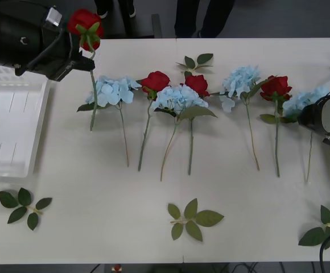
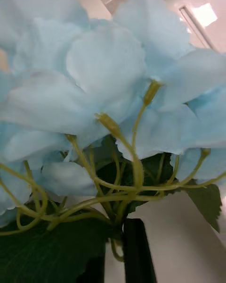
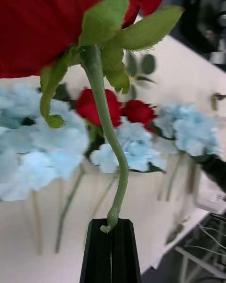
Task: Place the red flowers into the right box and the blue flowers into the left box. If a person shows an open palm, hand one flower to the person first, then continue sorting.
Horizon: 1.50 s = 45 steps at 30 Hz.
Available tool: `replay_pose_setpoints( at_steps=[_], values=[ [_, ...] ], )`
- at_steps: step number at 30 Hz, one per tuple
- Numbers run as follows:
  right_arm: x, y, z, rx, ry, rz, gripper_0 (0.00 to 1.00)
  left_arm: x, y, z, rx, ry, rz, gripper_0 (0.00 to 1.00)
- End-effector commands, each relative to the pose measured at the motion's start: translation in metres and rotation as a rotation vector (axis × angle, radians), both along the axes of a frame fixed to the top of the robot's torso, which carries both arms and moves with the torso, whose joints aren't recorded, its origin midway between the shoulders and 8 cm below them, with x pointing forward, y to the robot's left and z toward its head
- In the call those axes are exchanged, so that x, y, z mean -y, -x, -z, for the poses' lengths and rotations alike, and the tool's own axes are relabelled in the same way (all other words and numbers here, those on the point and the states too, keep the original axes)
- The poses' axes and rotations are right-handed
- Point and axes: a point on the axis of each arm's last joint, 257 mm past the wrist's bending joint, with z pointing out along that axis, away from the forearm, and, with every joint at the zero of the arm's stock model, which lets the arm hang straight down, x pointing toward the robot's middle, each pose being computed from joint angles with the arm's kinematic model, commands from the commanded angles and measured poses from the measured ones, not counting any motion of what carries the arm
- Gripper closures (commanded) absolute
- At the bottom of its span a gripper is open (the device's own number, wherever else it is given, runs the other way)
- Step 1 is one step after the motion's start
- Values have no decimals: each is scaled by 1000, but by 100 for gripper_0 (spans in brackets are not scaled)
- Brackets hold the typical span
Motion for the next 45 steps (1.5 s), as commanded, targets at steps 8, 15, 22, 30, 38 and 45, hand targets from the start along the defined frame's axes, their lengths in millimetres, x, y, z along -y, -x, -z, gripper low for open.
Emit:
replay_pose_setpoints(
  at_steps=[8, 15, 22, 30, 38, 45],
  values=[
    [-14, 4, -57, 0, 22, -69, 100, 83, 42, -39, 392, 44, 466, 100],
    [-37, 30, -106, -8, -66, -112, 100, 127, 58, -39, 632, 14, 652, 100],
    [-52, 33, -128, 30, -87, -147, 100, 172, 67, -59, 781, 107, 687, 100],
    [-51, 30, -125, 29, -83, -152, 100, 215, 60, -82, 861, 213, 608, 100],
    [-24, 24, -89, -7, -11, -104, 100, 230, 59, -92, 886, 256, 577, 100],
    [-13, 8, -51, -1, 53, -94, 100, 234, 63, -95, 882, 276, 581, 100]
  ],
)
